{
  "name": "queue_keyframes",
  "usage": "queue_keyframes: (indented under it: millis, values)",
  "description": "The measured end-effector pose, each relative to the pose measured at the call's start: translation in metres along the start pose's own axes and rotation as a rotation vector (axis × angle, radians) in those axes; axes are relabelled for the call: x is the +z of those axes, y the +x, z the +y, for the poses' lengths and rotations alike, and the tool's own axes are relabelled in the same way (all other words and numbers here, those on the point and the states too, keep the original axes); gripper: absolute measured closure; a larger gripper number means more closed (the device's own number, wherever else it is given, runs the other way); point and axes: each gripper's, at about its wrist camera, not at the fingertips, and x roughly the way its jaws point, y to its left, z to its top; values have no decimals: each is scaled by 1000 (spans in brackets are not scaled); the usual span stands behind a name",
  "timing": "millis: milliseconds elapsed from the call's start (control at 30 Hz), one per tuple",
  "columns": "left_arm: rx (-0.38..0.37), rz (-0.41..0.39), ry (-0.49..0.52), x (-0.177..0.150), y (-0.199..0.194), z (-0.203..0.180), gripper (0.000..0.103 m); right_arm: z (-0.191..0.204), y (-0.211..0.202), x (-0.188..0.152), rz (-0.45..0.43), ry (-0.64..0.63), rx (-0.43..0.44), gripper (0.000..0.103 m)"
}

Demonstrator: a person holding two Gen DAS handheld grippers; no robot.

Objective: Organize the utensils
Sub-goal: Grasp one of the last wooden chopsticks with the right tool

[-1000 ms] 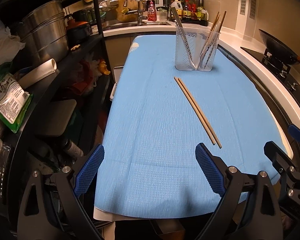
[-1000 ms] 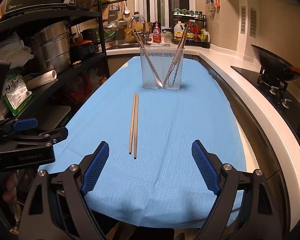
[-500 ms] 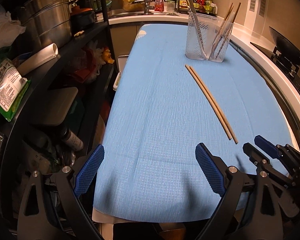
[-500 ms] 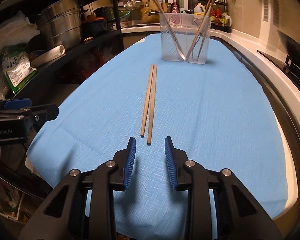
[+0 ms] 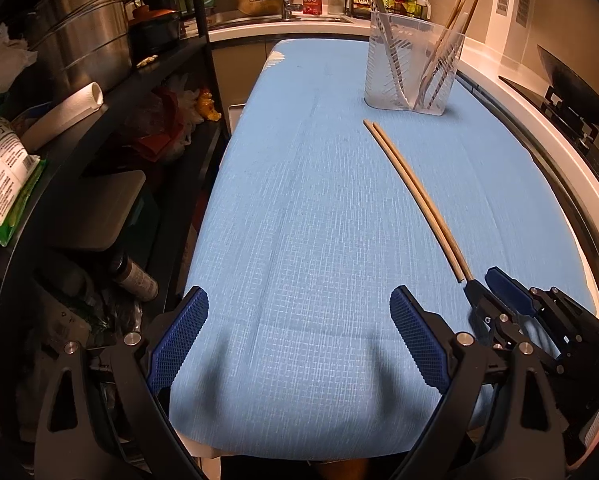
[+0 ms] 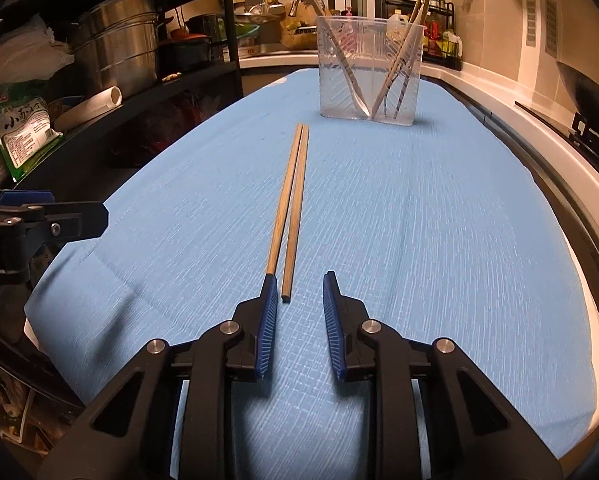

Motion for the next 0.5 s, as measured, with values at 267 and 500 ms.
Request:
queue_keyframes:
  millis: [267,500]
  values:
    - [-127,-53,-19,-4,20,-19,14,-1,0,-7,-79,-3,-12,98]
    - [-195,-81,-31,-5,36,-45,14,-9,-6,-15,-122,13,-62,99]
